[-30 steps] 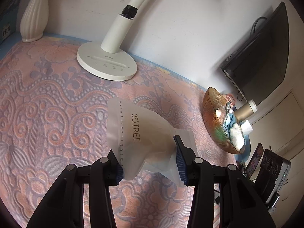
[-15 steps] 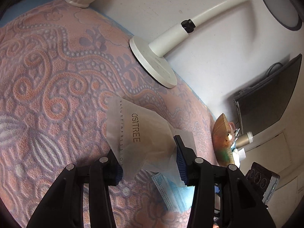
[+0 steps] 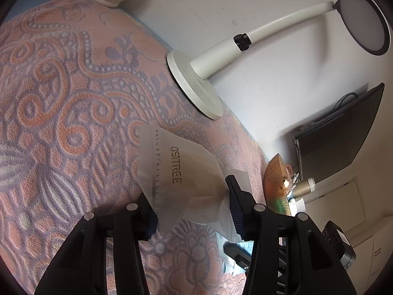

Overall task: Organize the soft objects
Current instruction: 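Grasp the white OSTREE packet with the left tool while the right tool grasps the blue mask, then carry both items over the amber bowl and open both tools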

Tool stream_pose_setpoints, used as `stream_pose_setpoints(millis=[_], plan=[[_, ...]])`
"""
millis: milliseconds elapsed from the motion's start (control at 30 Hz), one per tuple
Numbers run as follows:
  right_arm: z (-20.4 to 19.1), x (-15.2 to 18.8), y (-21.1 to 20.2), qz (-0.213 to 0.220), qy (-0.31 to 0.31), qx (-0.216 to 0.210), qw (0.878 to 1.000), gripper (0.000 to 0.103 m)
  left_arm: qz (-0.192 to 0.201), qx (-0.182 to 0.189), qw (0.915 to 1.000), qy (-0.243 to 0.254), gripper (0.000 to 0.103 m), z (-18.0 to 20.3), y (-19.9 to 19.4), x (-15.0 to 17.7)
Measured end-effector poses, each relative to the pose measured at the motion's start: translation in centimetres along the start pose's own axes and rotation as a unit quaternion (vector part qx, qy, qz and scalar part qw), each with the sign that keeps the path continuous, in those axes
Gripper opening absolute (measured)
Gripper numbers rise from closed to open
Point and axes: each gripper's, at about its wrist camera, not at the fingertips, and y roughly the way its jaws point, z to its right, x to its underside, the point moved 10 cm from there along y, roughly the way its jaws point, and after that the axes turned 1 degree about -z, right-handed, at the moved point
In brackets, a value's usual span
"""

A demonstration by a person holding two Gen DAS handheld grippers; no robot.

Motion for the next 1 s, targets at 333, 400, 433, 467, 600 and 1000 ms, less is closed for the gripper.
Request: stream_pose_setpoints(millis=[333, 400, 433, 467, 600, 1000], plan=[[8.4, 3.5, -6.5, 0.041, 0.088, 0.055, 0.994, 0.02, -0.004, -0.038, 0.9987, 0.032, 0.043, 0.7, 0.8, 0.5], [9.7, 3.8, -8.1, 0.055, 0.102, 0.063, 0.991, 0.02, -0.013, -0.044, 0.9976, 0.051, 0.043, 1.4, 1.1, 1.0], [10.3, 4.0, -8.9, 0.061, 0.109, 0.064, 0.99, 0.02, -0.024, -0.047, 0.9966, 0.063, 0.047, 1.7, 1.5, 1.4], [10.7, 4.2, -9.6, 0.066, 0.117, 0.061, 0.989, 0.02, -0.032, -0.058, 0.9952, 0.072, 0.048, 1.9, 2.0, 1.7], [12.2, 4.8, -10.9, 0.075, 0.144, 0.046, 0.986, 0.02, -0.023, -0.112, 0.987, 0.112, 0.043, 2.5, 2.6, 1.9], [15.1, 4.0, -19.2, 0.162, 0.17, 0.053, 0.971, 0.02, 0.015, -0.031, 0.9861, 0.162, 0.038, 14.0, 0.3, 0.1]])
